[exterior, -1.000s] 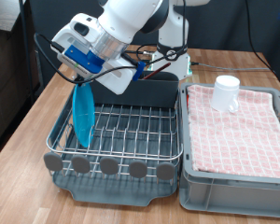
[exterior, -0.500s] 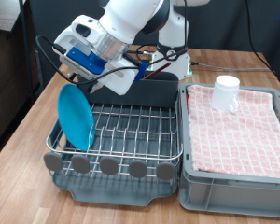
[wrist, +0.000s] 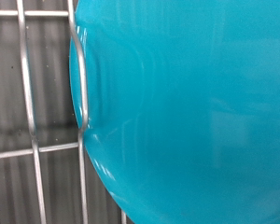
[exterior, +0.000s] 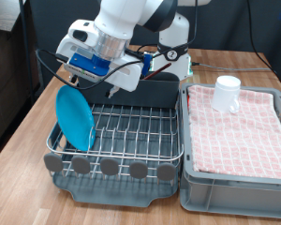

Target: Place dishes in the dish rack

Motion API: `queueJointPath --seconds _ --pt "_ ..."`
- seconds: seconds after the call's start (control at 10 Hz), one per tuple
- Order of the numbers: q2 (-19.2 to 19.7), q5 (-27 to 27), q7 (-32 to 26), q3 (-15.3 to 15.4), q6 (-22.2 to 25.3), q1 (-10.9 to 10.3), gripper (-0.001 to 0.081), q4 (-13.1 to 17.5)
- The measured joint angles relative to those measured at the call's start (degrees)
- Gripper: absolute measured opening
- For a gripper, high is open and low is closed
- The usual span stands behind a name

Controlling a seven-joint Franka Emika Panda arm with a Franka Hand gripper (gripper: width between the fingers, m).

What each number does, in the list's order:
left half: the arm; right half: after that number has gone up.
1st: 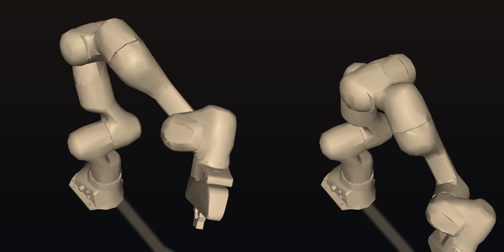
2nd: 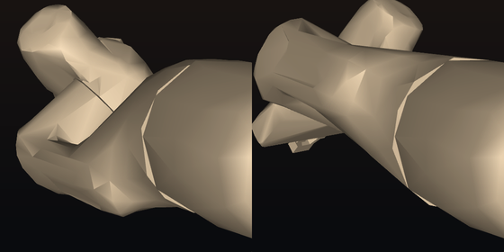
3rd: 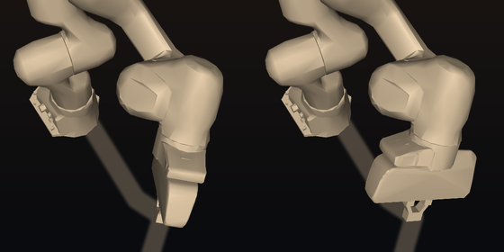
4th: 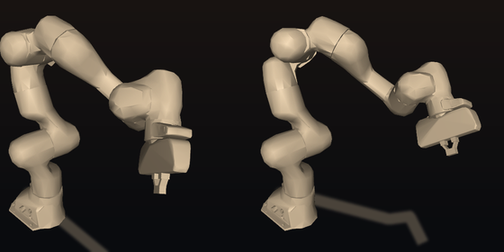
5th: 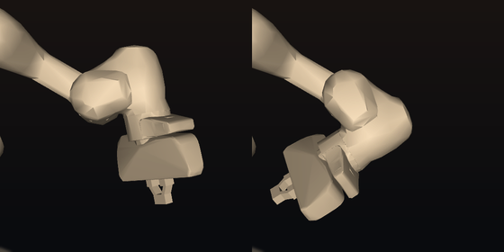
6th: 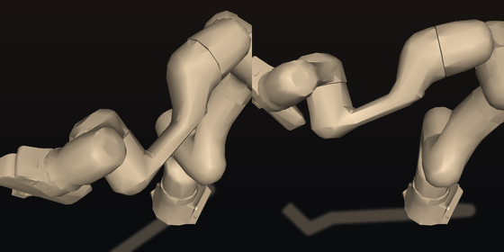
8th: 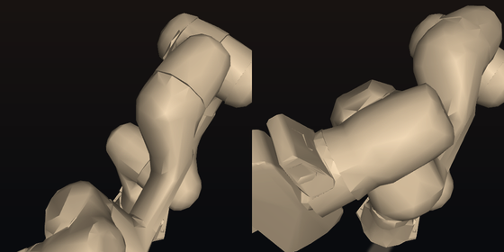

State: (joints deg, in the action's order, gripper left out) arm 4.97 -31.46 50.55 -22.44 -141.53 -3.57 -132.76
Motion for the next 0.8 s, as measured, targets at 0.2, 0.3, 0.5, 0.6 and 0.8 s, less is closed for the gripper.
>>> queueJointPath --seconds 0.2,0.3,0.5,0.6,0.8 --pt "-1.4 0.8 -2.0 0.0 0.1 0.0 0.08 0.0" --pt "-2.2 2.4 -3.9 0.0 0.3 0.0 0.08 0.0" --pt "-4.3 3.4 -5.9 0.0 1.9 0.0 0.0803 0.2" --pt "-5.5 3.3 -6.0 0.0 2.7 0.0 0.0803 0.2" --pt "-8.5 2.5 -6.1 0.3 5.9 -0.1 0.0803 0.6"
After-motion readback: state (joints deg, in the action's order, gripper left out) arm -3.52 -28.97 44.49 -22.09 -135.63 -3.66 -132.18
